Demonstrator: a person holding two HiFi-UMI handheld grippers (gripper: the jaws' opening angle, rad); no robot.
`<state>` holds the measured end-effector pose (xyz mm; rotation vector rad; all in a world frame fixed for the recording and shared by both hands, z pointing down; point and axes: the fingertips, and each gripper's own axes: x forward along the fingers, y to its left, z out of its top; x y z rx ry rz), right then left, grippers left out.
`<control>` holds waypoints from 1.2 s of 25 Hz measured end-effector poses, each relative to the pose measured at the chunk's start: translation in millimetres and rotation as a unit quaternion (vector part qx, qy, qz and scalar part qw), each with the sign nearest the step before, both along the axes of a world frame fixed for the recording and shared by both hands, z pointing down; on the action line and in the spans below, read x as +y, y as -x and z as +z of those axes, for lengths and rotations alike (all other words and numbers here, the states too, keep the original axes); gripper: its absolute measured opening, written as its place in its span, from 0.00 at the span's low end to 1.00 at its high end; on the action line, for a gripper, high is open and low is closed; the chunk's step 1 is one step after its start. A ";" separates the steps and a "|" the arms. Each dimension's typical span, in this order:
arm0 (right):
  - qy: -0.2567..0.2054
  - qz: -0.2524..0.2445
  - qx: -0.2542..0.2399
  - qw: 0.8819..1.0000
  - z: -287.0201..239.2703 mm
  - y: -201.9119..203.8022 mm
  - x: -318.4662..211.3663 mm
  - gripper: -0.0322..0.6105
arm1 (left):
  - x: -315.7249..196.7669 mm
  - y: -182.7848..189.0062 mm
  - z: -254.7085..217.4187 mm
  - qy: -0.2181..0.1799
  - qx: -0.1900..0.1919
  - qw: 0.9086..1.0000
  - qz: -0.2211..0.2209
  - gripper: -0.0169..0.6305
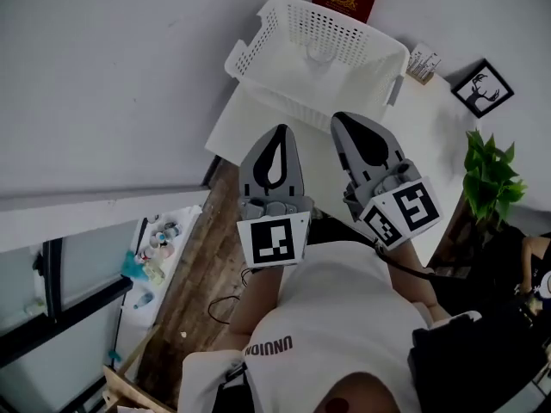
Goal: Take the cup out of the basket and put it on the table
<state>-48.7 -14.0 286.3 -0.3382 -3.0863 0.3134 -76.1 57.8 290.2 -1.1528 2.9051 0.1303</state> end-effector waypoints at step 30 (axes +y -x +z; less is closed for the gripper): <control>-0.010 0.314 0.127 0.941 24.5 136.9 -147.3 0.08 | -84.0 190.6 -44.1 0.010 0.020 0.962 0.274 0.04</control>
